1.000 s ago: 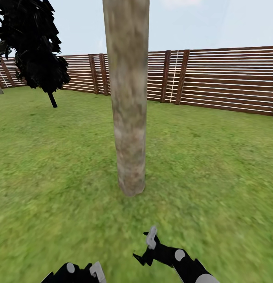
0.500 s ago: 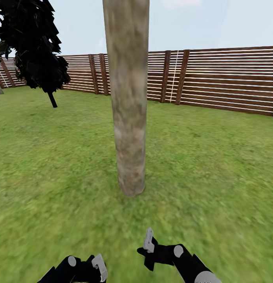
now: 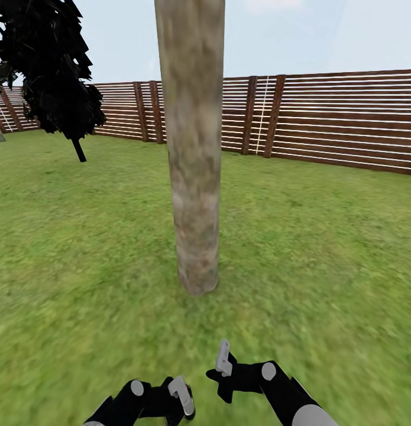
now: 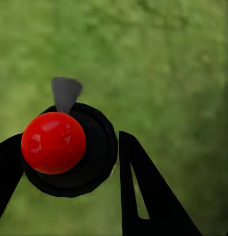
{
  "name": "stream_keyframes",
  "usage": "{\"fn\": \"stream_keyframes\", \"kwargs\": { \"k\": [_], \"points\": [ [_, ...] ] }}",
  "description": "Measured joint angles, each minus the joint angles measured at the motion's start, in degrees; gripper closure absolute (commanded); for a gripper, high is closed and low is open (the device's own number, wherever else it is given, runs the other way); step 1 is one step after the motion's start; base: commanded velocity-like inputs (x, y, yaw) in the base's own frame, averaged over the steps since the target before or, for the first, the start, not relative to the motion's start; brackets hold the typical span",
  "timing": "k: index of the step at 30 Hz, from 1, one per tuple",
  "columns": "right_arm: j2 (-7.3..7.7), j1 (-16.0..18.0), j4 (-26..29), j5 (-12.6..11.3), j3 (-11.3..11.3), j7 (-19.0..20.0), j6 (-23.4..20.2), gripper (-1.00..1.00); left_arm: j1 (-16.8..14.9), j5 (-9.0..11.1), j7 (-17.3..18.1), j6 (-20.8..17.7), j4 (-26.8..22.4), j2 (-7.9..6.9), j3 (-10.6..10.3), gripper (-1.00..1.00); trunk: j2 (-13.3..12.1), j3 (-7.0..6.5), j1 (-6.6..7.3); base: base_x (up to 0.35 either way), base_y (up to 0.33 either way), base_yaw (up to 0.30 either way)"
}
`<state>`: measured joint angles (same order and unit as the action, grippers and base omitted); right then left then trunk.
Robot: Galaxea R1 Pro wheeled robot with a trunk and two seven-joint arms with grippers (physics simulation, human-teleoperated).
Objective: In the garden, pick up the pesticide atomizer on the floor and spray pesticide onto both trees until each tree trunk is fully covered.
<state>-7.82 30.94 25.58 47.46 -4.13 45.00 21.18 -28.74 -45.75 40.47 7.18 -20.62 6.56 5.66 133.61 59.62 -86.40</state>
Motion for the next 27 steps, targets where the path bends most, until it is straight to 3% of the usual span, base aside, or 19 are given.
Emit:
{"fn": "stream_keyframes", "kwargs": {
  "k": [11,23,27],
  "points": [
    [-0.22,0.0,0.0,0.0,0.0,0.0,0.0,1.0,-0.8,0.0,-0.1,0.1,-0.3,2.21,0.0,1.0,0.0,0.0,0.0,0.0,0.0,0.0],
    [-0.35,0.0,0.1,0.0,0.0,0.1,0.0,1.0,-0.7,-0.1,-0.8,0.1,-0.3,2.63,0.1,1.0,0.0,0.0,0.0,0.0,0.0,0.0],
    [-0.41,0.0,0.1,-0.1,0.0,0.1,0.0,1.0,-0.7,-0.1,-2.6,0.2,-0.2,2.67,0.1,1.0,0.0,0.0,0.0,0.0,0.0,0.0]
  ]
}}
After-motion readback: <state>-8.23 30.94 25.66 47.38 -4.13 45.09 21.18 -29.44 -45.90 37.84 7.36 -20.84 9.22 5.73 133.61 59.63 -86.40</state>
